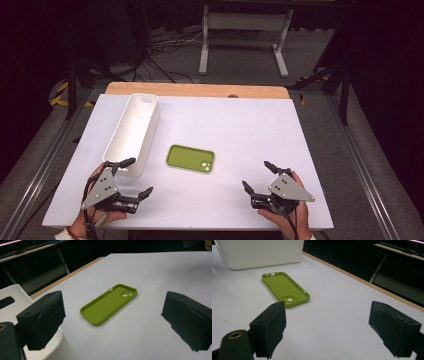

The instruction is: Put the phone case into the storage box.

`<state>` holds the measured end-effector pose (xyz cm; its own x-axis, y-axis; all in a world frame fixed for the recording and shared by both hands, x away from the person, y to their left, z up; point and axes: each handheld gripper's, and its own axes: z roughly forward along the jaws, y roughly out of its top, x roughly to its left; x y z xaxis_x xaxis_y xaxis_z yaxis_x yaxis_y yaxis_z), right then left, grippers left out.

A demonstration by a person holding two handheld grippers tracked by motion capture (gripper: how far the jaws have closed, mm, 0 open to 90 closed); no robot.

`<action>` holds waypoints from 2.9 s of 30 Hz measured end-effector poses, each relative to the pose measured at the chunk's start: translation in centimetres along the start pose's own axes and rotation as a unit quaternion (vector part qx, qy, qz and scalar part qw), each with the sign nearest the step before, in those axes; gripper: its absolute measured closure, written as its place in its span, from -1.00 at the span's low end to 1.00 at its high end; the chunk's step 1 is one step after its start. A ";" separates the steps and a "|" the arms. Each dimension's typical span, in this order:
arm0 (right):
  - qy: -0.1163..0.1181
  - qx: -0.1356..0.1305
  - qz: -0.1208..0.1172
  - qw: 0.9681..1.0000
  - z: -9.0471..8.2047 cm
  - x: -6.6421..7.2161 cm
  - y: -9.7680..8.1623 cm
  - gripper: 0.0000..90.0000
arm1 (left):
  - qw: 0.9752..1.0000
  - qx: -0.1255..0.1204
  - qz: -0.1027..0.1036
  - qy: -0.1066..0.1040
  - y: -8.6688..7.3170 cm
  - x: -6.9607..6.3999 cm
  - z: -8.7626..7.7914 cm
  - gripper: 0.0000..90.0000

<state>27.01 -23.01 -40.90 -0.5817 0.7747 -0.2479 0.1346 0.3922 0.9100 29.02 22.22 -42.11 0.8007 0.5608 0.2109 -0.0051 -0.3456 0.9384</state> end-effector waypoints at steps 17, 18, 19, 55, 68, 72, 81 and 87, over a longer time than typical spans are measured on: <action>0.043 0.021 -0.004 0.999 2.3 0.3 0.3 0.37 | 1.000 0.011 -0.009 0.007 -0.9 0.1 -1.4 -0.85; 0.049 0.022 -0.002 0.999 2.5 0.2 0.5 0.49 | 1.000 0.011 -0.006 0.009 -0.9 0.1 -1.5 -0.85; 0.052 0.022 0.002 0.998 2.7 0.1 0.6 0.60 | 1.000 0.013 -0.001 0.012 -0.9 0.1 -1.7 -0.85; 0.118 0.027 0.001 0.993 15.3 1.8 8.1 1.00 | 0.999 0.026 -0.012 0.016 -1.7 1.2 -2.5 -0.89; 0.135 0.107 -0.005 0.985 20.6 3.4 8.9 1.00 | 0.999 0.031 -0.010 0.009 -1.7 1.4 -2.4 -0.89; 0.134 0.123 -0.008 0.983 21.8 3.8 8.8 1.00 | 0.999 0.032 -0.009 0.009 -1.7 1.3 -2.4 -0.89; 0.135 0.176 0.006 0.975 25.1 5.7 8.4 1.00 | 1.000 0.030 -0.003 -0.001 -1.7 1.2 -2.4 -0.88; 0.132 0.184 0.012 0.974 26.4 6.0 8.2 1.00 | 1.000 0.025 -0.011 -0.008 -1.7 1.1 -2.4 -0.88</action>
<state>45.76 -2.07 -43.69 -0.7545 0.6501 -0.0900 0.4001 0.5644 0.7221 28.47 25.23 -42.84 0.8095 0.5572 0.1852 0.0428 -0.3706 0.9278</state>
